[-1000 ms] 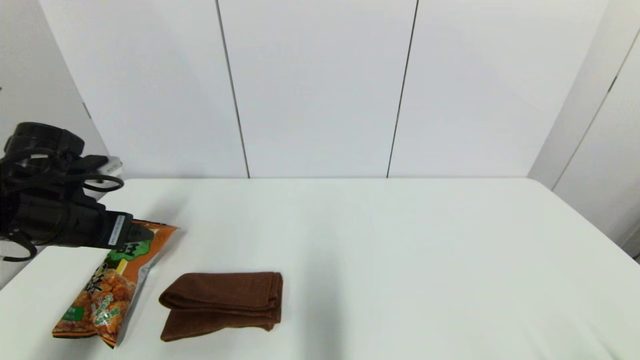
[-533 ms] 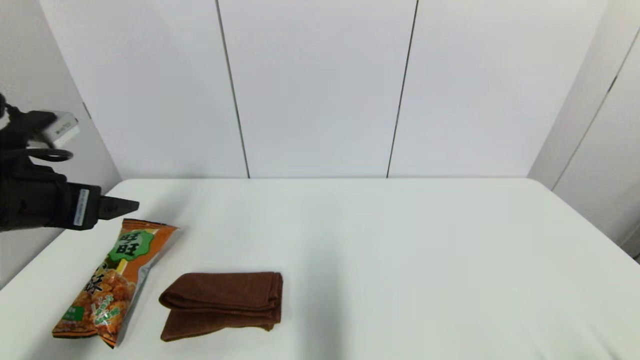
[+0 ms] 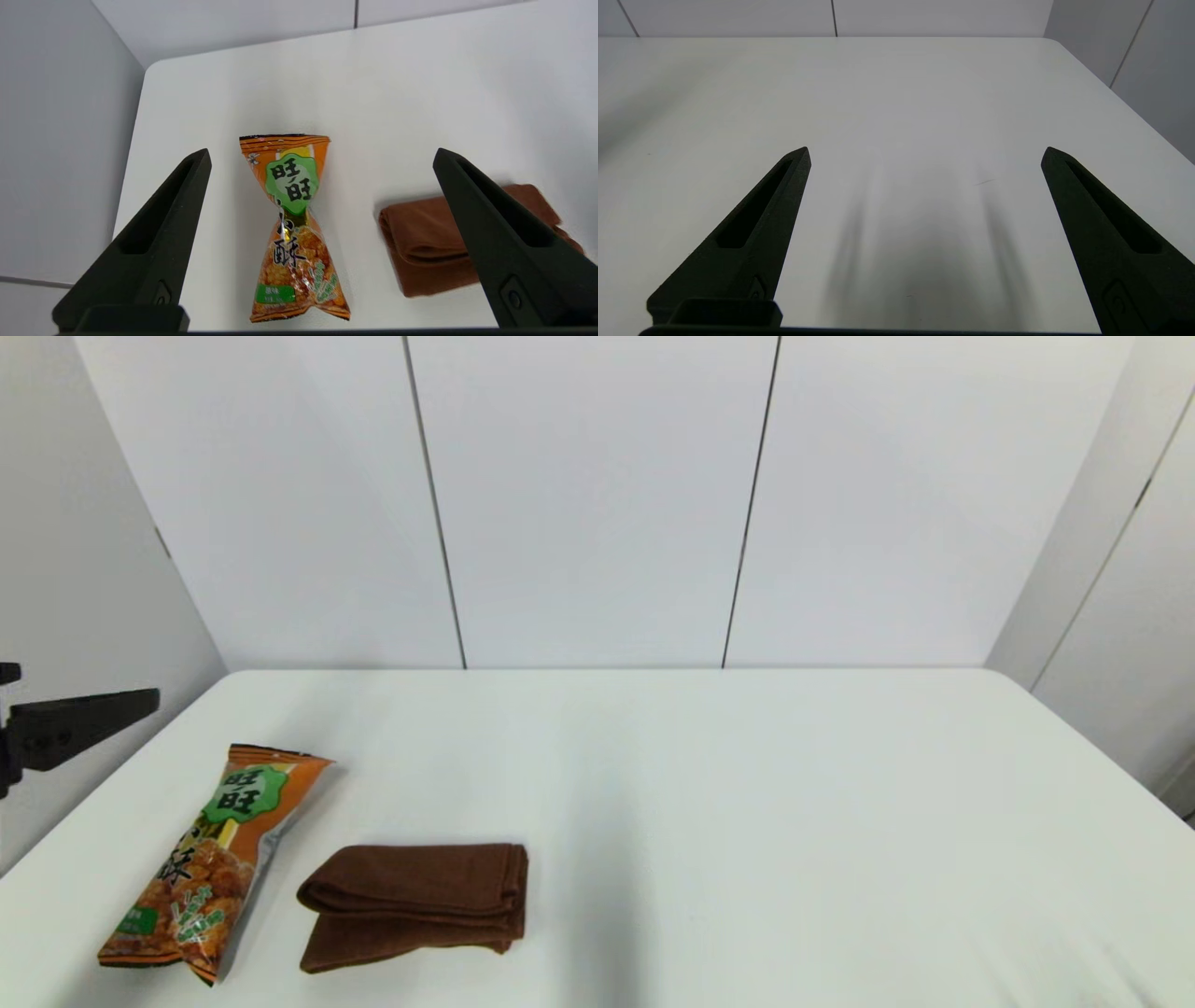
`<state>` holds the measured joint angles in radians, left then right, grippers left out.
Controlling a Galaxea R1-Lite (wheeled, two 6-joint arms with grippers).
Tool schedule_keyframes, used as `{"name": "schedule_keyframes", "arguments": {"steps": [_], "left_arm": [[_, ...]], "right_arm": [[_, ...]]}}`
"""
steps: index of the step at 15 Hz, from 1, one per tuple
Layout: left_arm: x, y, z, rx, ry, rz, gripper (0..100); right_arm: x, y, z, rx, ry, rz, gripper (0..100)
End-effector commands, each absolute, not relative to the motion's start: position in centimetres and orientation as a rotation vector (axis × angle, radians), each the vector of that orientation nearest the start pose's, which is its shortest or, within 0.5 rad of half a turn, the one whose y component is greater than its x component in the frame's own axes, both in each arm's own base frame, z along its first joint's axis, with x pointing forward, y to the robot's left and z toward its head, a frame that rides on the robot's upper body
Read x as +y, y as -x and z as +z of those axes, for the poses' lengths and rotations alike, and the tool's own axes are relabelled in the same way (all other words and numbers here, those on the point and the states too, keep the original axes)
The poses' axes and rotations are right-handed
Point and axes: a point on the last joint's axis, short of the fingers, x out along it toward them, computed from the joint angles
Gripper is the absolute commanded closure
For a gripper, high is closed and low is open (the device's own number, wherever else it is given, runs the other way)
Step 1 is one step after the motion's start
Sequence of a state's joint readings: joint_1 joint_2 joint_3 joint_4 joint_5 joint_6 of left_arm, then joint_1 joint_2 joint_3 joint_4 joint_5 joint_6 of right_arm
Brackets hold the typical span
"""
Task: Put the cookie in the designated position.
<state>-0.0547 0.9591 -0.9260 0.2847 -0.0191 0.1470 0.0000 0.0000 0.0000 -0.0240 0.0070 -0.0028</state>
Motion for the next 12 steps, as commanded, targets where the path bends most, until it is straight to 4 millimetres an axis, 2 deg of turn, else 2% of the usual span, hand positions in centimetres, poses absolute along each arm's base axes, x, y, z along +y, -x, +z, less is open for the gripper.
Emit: {"name": "schedule_keyframes", "arguments": {"steps": [1,3,5,10,12], "left_arm": [[-0.2,-3.4,24.1,0.199,-0.15,-0.093,0],[-0.1,-1.2,20.4,0.156,-0.146,-0.082,0],[-0.1,-0.1,17.9,0.141,-0.145,-0.079,0],[-0.1,1.5,11.5,0.113,-0.142,-0.03,0],[-0.1,1.9,10.0,0.103,-0.143,-0.017,0]], "right_arm": [[0.0,2.2,7.5,-0.014,0.003,0.006,0],[0.0,2.2,7.5,-0.015,0.003,0.006,0],[0.0,2.2,7.5,-0.015,0.003,0.008,0],[0.0,2.2,7.5,-0.015,0.003,0.008,0],[0.0,2.2,7.5,-0.014,0.003,0.008,0]]}}
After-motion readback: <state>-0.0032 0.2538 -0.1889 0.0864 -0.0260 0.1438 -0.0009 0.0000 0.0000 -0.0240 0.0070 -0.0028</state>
